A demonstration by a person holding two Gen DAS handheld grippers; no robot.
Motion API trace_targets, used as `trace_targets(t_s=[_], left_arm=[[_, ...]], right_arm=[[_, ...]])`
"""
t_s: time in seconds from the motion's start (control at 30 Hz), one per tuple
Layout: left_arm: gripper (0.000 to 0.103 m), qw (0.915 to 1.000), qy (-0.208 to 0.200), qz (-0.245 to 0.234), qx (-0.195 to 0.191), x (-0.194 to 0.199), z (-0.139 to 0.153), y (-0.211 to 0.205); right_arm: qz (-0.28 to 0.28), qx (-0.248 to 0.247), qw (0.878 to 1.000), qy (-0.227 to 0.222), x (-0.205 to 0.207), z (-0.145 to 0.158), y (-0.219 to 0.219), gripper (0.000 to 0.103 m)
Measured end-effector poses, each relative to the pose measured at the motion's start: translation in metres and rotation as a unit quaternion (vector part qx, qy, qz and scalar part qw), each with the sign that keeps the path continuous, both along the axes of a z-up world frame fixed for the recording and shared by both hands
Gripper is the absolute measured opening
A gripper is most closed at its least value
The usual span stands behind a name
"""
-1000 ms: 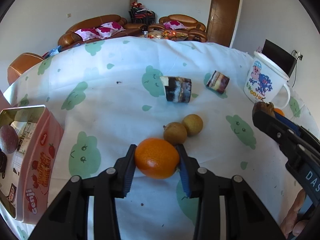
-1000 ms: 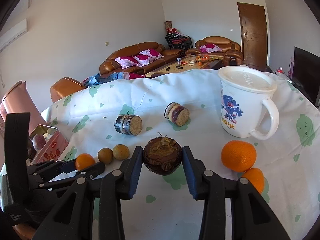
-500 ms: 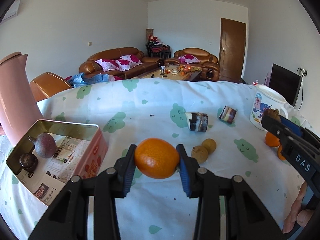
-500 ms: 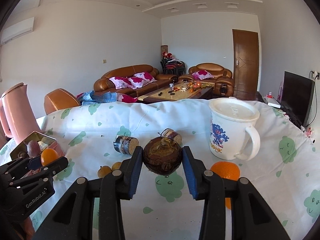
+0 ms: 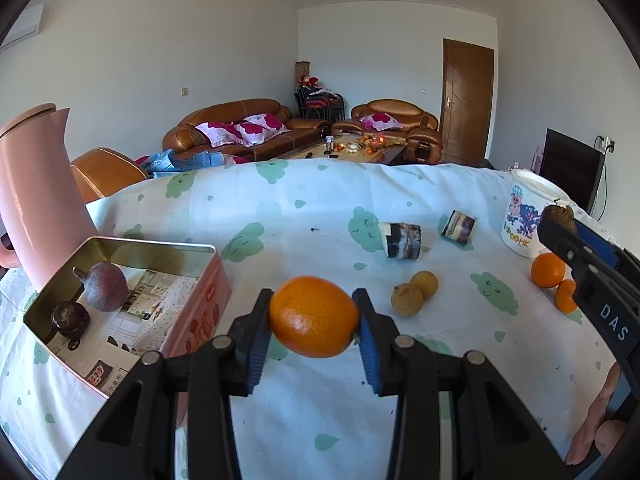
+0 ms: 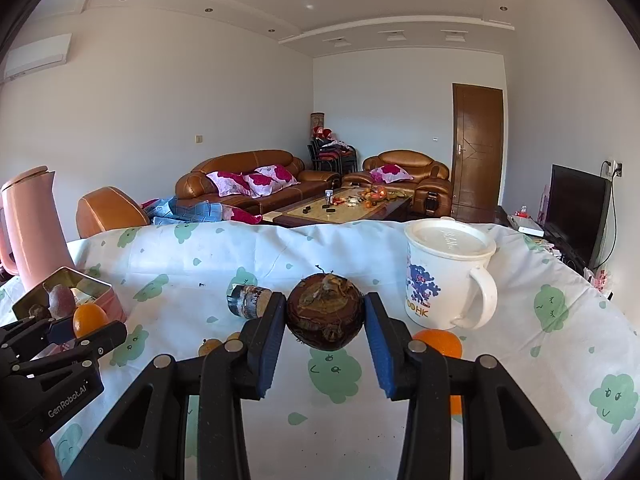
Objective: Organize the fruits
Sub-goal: 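Carry the brown fruit and the orange over the tin box with both tools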
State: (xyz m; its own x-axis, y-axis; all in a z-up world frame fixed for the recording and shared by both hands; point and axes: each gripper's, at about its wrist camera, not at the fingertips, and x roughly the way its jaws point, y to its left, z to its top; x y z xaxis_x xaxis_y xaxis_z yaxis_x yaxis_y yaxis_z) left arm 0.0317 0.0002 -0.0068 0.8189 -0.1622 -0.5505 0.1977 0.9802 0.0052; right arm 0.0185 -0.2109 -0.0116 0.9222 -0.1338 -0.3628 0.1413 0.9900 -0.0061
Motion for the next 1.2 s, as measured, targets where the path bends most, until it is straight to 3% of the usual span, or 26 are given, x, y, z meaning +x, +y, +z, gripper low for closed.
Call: trace_targets(t_s=[0.47,1.2], left_arm=[[0.041,0.9995,-0.024,-0.012,0.016,-0.005,0.004,0.023],[0.041,0.9952,-0.051,0.081,-0.021,0.013,0.017,0.135]], right_arm=[[-0.012,0.002,1.000,0.003,-0.009,0.000,0.017,0.042],[0.072,-0.010,0.997,0.013,0.007,-0.004,0.129,0.042]])
